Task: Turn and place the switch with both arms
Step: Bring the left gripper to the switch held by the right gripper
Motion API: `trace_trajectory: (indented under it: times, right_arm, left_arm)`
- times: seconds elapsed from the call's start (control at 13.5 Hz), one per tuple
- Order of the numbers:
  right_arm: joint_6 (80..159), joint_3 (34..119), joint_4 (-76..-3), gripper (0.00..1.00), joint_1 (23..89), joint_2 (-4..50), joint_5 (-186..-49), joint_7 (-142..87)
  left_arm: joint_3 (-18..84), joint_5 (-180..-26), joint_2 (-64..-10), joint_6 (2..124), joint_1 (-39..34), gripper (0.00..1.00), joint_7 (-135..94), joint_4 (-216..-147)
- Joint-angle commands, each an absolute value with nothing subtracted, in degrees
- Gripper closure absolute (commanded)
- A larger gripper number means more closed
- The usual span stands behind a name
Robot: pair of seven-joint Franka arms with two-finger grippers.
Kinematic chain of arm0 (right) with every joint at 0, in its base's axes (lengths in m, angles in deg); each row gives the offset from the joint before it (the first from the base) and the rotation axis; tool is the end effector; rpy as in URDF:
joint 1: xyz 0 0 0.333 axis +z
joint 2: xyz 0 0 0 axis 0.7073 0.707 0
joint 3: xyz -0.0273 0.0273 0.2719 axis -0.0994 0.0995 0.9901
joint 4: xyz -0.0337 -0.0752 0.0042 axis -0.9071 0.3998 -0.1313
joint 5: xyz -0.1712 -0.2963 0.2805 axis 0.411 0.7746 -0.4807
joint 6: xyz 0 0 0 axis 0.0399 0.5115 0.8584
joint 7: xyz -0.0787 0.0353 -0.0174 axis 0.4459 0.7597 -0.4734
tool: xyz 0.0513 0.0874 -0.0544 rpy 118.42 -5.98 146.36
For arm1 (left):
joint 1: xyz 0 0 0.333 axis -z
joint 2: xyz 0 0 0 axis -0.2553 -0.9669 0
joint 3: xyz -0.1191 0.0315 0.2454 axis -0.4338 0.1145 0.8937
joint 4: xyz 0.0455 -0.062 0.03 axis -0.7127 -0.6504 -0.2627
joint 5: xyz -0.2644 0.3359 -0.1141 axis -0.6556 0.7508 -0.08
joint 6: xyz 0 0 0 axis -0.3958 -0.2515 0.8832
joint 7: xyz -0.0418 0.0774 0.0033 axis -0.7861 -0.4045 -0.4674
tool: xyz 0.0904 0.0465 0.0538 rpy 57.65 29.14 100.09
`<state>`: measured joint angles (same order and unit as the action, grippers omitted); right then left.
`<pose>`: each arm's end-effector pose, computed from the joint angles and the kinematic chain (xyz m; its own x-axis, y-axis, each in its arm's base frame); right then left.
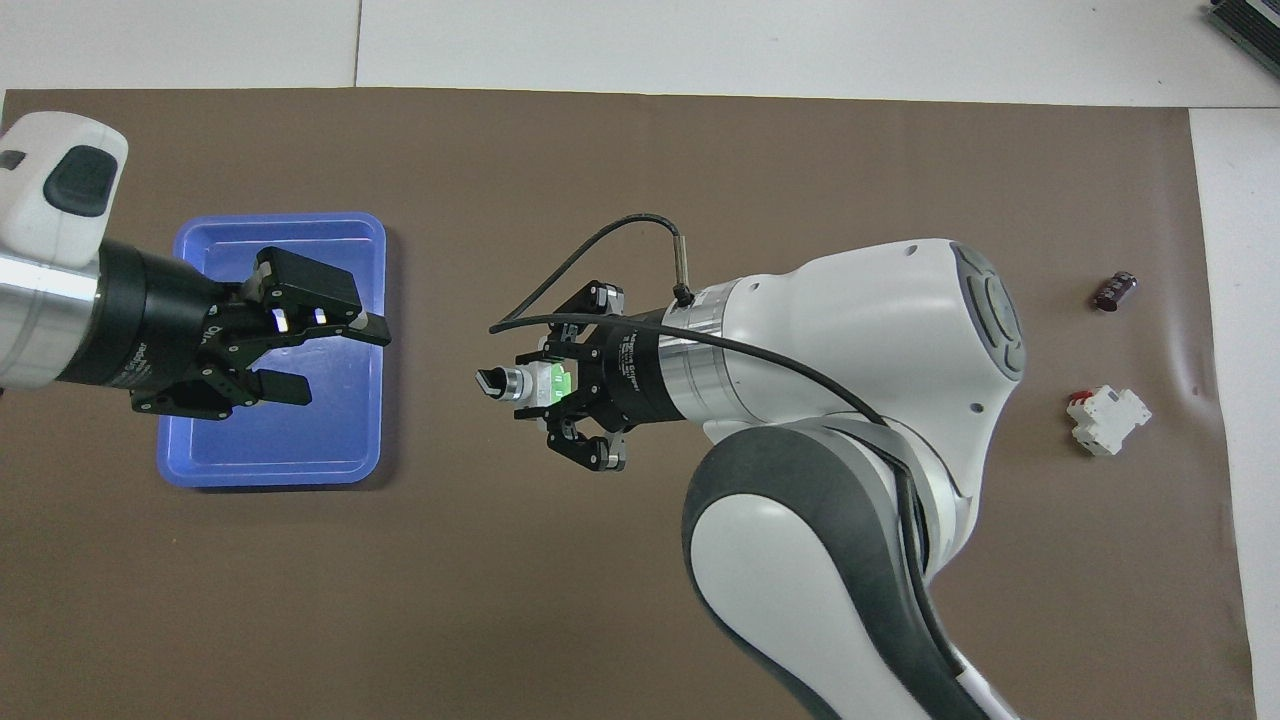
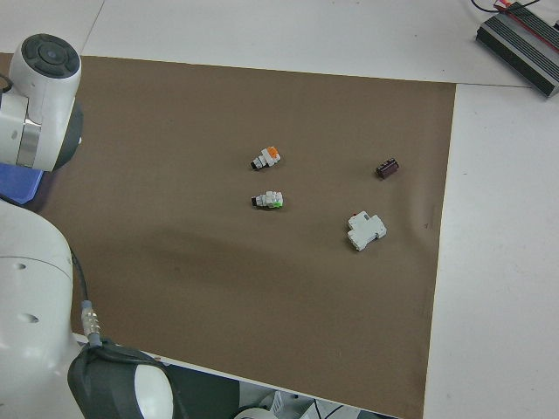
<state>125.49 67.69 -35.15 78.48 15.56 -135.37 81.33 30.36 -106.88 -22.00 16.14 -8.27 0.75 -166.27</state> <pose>0.5558 0.3930 0.4806 -0.0195 -0.6887 -0.7247 -0.9996 -0.0020 0.0287 0.5618 -0.1772 0.6063 0.9001 0.3554 -0.2521 0.4322 -0.8022 0.4120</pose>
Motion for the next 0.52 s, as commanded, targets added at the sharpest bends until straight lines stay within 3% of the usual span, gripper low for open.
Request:
trace_trajectory:
  times: [0.0,0.15,0.44]
  right_arm:
    - [123.8,67.8,-33.8,1.0,78.9,16.3,-136.2,82.5]
    - [123.9,67.8,-33.8,1.0,78.9,16.3,-136.2,82.5]
    - [124.6,67.8,-33.8,1.0,78.9,16.4,-136.3,83.7]
  left_arm:
    - [30.3,-110.3,-19.8,19.5,-7.8,0.13,5.8,-169.7]
    - [30.3,-112.9,-20.2,22.7,-8.1,0.14,6.5,-170.2]
    - [28.1,-114.5,-19.9,25.0,-7.7,0.26,7.6,-173.4]
